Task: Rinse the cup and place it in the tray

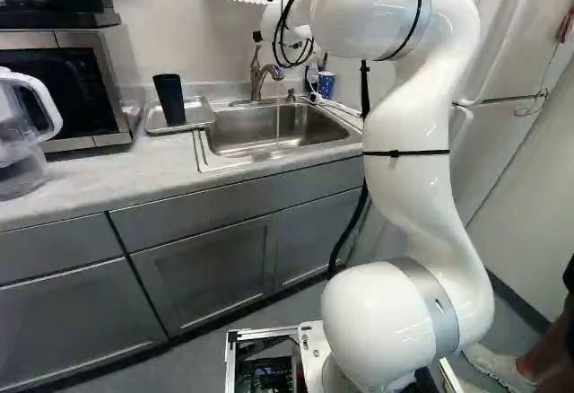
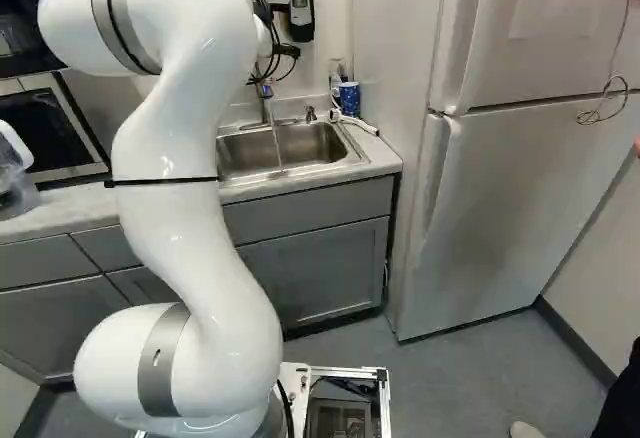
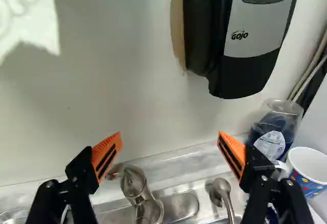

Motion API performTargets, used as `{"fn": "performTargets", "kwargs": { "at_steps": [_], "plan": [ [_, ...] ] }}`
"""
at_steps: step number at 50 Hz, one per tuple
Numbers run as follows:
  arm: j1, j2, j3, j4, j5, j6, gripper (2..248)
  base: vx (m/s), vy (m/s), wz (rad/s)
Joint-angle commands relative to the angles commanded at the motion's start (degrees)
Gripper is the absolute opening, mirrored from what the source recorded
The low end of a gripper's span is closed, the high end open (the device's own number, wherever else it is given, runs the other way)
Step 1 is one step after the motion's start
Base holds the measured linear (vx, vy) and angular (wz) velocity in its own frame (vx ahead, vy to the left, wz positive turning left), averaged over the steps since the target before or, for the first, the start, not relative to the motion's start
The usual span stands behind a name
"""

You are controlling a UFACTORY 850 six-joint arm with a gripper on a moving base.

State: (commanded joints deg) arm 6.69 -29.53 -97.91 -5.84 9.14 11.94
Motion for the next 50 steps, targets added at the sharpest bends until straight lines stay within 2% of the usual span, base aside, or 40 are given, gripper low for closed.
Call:
{"fn": "performTargets", "kwargs": {
  "at_steps": [31, 50],
  "plan": [
    [0.08, 0.21, 0.26, 0.0, -5.07, 0.0, 247, 0.0, 0.0, 0.0],
    [1.05, 2.28, 2.82, 0.0, -5.25, 0.0, 247, 0.0, 0.0, 0.0]
  ]
}}
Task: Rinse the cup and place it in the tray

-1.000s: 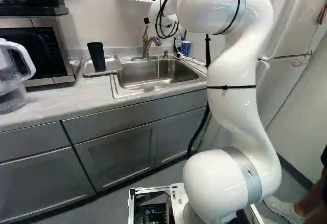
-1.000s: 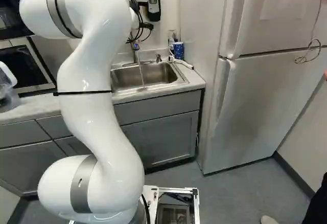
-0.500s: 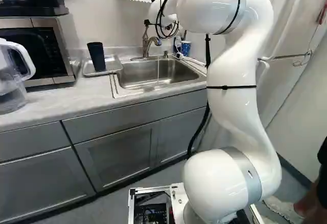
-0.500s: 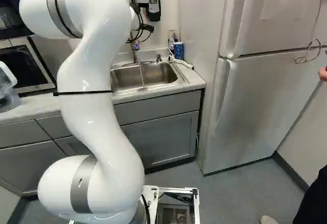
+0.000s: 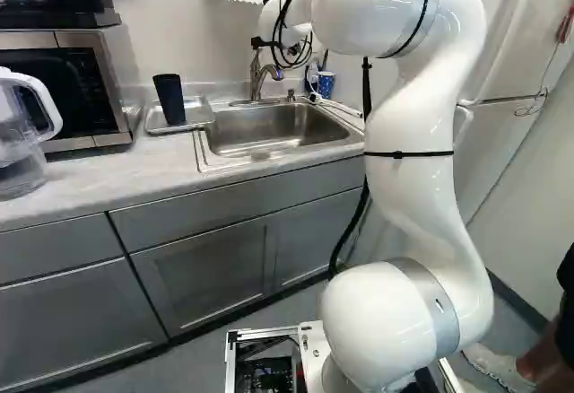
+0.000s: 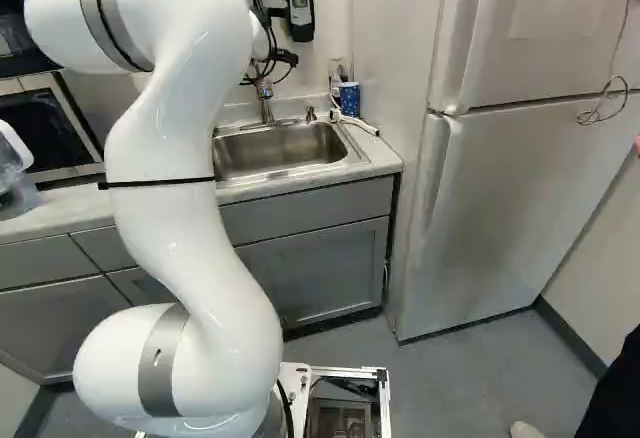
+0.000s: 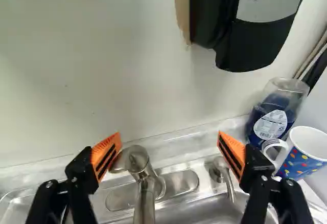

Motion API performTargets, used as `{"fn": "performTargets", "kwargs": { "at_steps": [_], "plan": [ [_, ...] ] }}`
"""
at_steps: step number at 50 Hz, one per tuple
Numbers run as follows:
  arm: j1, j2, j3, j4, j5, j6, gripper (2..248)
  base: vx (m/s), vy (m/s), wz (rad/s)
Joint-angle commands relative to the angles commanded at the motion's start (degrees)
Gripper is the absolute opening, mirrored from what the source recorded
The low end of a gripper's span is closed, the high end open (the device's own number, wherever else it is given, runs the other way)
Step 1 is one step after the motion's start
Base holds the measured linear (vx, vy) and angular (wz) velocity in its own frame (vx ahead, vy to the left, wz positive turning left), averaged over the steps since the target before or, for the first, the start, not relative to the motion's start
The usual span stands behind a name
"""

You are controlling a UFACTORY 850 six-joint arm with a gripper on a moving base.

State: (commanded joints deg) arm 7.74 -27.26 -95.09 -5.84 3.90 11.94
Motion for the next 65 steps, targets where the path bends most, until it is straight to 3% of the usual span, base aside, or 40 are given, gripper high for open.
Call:
{"fn": "performTargets", "kwargs": {
  "at_steps": [17, 35, 65],
  "plan": [
    [0.07, 3.51, 4.28, 0.0, -0.5, 0.0, 247, 0.0, 0.0, 0.0],
    [0.06, 4.29, 5.22, 0.0, -0.58, 0.0, 247, 0.0, 0.0, 0.0],
    [0.63, 12.7, 15.02, 0.0, -5.95, 0.0, 247, 0.0, 0.0, 0.0]
  ]
}}
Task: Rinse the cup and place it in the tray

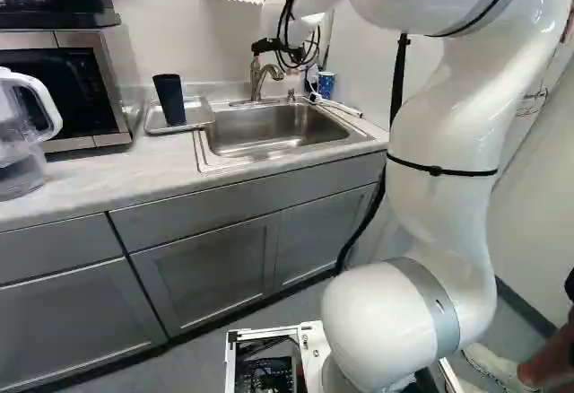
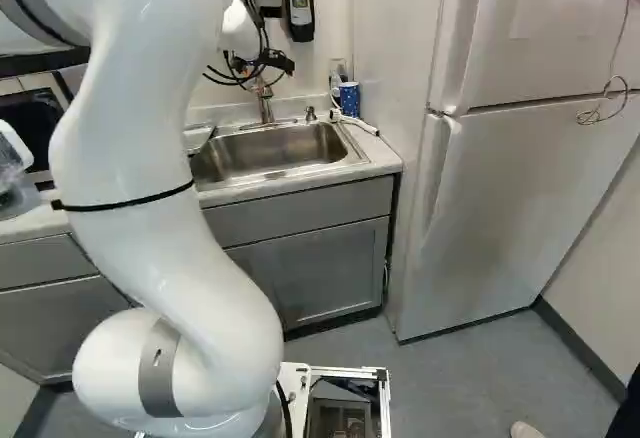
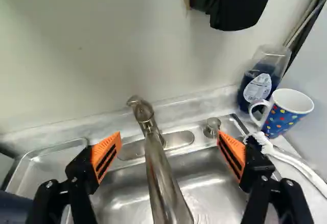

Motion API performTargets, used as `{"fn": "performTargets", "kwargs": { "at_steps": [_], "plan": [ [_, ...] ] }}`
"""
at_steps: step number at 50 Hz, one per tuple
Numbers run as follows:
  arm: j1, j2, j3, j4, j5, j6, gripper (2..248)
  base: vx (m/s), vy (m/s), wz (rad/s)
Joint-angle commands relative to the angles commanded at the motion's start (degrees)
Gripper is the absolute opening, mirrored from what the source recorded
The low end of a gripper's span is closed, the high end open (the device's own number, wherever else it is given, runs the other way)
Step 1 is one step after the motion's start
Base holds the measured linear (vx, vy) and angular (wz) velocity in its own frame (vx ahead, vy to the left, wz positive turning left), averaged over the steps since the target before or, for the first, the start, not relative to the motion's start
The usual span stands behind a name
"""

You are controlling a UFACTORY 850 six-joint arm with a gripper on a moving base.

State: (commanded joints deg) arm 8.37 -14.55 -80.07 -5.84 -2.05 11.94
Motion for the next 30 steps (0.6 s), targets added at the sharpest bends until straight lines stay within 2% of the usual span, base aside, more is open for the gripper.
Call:
{"fn": "performTargets", "kwargs": {
  "at_steps": [30],
  "plan": [
    [0.71, 8.73, 9.58, 0.0, -11.46, 0.0, 247, 0.0, 0.0, 0.0]
  ]
}}
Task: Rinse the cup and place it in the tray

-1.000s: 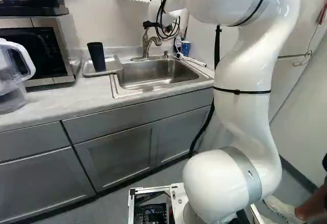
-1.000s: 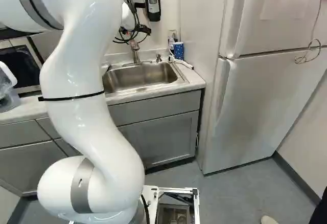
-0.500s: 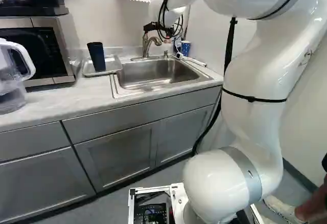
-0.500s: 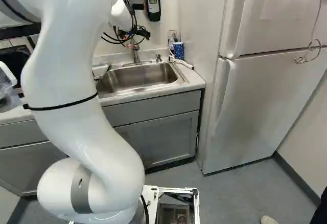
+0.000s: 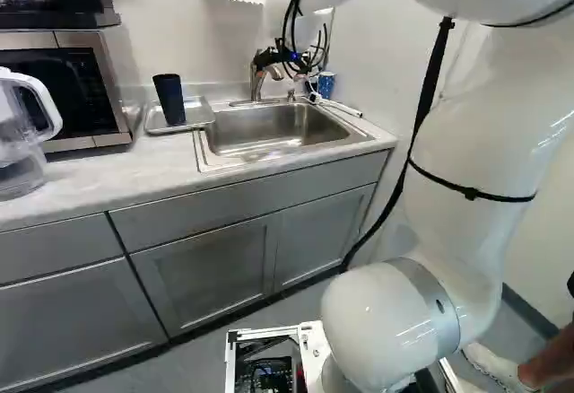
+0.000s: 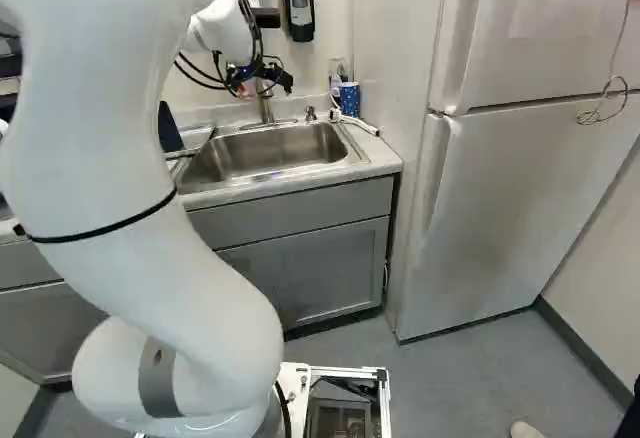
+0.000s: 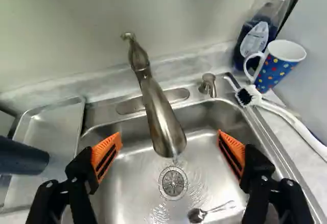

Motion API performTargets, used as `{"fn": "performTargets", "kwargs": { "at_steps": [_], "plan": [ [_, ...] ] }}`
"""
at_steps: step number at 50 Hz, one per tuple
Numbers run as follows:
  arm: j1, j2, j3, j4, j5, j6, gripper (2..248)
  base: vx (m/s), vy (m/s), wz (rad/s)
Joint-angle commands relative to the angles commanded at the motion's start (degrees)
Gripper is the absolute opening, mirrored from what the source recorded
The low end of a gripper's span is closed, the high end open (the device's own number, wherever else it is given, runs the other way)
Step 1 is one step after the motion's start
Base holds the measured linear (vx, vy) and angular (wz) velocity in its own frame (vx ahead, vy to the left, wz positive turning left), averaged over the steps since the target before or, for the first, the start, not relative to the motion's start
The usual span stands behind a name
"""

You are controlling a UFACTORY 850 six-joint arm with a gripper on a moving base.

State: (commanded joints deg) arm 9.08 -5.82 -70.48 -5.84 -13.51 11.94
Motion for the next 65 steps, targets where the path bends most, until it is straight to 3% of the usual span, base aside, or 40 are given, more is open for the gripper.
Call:
{"fn": "performTargets", "kwargs": {
  "at_steps": [19, 33, 48, 65],
  "plan": [
    [0.48, 5.07, 5.26, 0.0, -7.15, 0.0, 247, 0.0, 0.0, 0.0],
    [0.48, 5.07, 5.26, 0.0, -7.58, 0.0, 247, 0.0, 0.0, 0.0],
    [0.48, 5.07, 5.26, 0.0, -3.83, 0.0, 247, 0.0, 0.0, 0.0],
    [0.48, 5.07, 5.26, 0.0, 5.17, 0.0, 247, 0.0, 0.0, 0.0]
  ]
}}
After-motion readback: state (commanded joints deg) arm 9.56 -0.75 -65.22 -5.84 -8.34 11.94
